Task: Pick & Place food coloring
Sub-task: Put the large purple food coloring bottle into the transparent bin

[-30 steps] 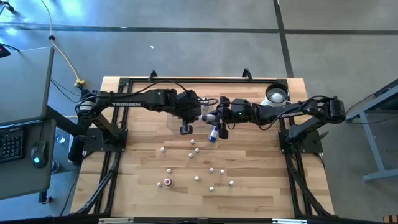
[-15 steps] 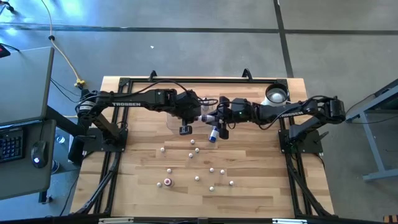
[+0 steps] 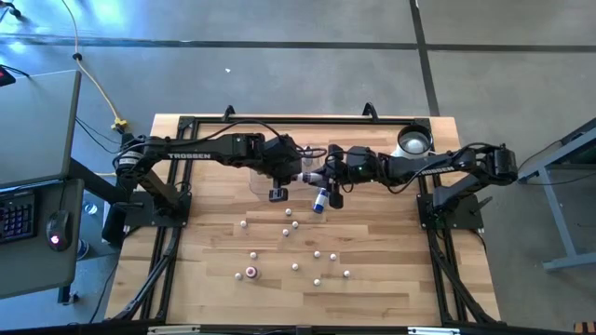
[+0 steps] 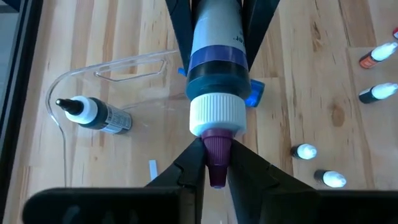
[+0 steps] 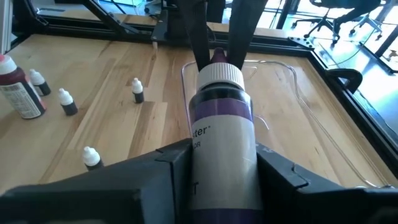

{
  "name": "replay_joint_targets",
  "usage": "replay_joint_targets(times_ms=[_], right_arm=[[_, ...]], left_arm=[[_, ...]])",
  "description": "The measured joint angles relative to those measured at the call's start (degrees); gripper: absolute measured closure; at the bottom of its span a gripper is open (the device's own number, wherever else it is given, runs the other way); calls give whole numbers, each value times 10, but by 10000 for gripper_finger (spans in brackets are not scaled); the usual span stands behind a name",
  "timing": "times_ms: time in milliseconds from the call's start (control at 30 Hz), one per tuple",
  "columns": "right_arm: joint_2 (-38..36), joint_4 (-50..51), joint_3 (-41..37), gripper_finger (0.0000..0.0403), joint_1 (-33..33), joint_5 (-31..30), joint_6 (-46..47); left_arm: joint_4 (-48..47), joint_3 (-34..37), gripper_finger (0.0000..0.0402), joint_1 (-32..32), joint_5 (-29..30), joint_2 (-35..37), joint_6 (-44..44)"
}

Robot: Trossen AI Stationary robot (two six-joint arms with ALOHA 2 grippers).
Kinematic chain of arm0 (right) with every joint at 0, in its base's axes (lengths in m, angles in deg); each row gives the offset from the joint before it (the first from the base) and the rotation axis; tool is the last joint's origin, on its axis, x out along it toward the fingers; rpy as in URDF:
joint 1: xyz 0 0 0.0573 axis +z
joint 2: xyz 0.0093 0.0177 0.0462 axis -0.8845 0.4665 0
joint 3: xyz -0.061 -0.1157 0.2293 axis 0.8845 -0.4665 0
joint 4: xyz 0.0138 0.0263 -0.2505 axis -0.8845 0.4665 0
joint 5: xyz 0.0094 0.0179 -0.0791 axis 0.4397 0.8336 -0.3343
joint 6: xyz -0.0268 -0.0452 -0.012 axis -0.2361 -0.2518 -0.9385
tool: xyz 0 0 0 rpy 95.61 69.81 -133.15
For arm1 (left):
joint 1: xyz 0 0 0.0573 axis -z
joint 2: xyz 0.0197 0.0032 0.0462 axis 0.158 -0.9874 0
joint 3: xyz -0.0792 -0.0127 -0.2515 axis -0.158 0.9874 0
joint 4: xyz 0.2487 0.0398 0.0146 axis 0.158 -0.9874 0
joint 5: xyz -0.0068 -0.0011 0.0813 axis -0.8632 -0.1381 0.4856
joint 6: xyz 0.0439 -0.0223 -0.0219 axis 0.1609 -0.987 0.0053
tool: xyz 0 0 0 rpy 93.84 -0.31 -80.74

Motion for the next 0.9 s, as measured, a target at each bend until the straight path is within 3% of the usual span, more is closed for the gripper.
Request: replay_joint_targets(times_ms=[367, 600, 900], right_arm=[[0, 2, 0, 278, 0, -2, 0], [-1, -16, -1, 278, 0, -53, -2], [-10, -22, -1, 279, 1, -34, 1]], left_arm=[[5, 0, 250, 0, 28, 0, 15], [9, 0, 243, -1, 34, 0, 15], [-1, -2, 243, 0, 61, 3, 5]])
